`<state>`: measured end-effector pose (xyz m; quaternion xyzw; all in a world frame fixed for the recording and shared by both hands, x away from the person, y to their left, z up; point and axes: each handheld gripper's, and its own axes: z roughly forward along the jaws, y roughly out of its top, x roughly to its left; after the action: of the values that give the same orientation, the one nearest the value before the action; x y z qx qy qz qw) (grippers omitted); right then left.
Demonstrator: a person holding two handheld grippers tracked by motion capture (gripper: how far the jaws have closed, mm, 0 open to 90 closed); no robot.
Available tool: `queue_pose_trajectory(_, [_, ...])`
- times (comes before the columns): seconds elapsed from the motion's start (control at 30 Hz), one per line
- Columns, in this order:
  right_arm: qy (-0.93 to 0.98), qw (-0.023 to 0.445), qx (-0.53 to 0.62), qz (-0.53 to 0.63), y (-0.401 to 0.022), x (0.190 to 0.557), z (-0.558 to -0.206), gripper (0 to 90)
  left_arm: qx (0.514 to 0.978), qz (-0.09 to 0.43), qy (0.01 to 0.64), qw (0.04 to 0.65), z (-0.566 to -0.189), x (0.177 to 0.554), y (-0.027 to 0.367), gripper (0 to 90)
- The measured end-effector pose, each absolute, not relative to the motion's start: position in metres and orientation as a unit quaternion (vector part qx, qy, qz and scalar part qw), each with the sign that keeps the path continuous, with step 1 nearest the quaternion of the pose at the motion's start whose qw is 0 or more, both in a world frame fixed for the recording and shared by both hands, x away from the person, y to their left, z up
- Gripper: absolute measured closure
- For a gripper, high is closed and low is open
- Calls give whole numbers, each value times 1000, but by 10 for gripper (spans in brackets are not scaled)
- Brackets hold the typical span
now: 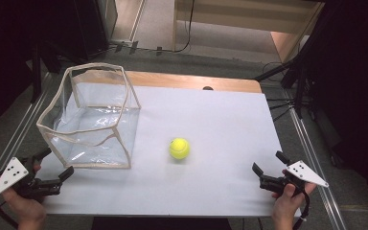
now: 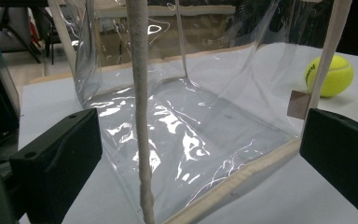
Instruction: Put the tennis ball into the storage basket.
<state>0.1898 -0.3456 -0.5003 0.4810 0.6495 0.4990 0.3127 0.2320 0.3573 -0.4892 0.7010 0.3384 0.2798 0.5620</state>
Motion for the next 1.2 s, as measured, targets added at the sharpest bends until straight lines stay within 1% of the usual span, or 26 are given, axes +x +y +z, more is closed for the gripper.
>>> queue_pose_trajectory(0.17, [660,308,481,487,-339,193,-499,0,699,280,341,563,-489,232,358,0])
queue_pose_trajectory(0.53, [700,282,465,463,-319,214,-485,0,700,280,338,564,-490,231,357,0])
queue_pose_trajectory(0.67, [711,265,448,473,-312,222,-480,0,700,280,337,564,-491,232,357,0])
queue_pose_trajectory(0.83, [720,257,439,472,-304,231,-476,0,700,279,338,564,-491,231,356,0])
queue_pose_trajectory(1.2, [749,233,420,456,-276,259,-463,0,699,277,339,565,-491,232,356,0])
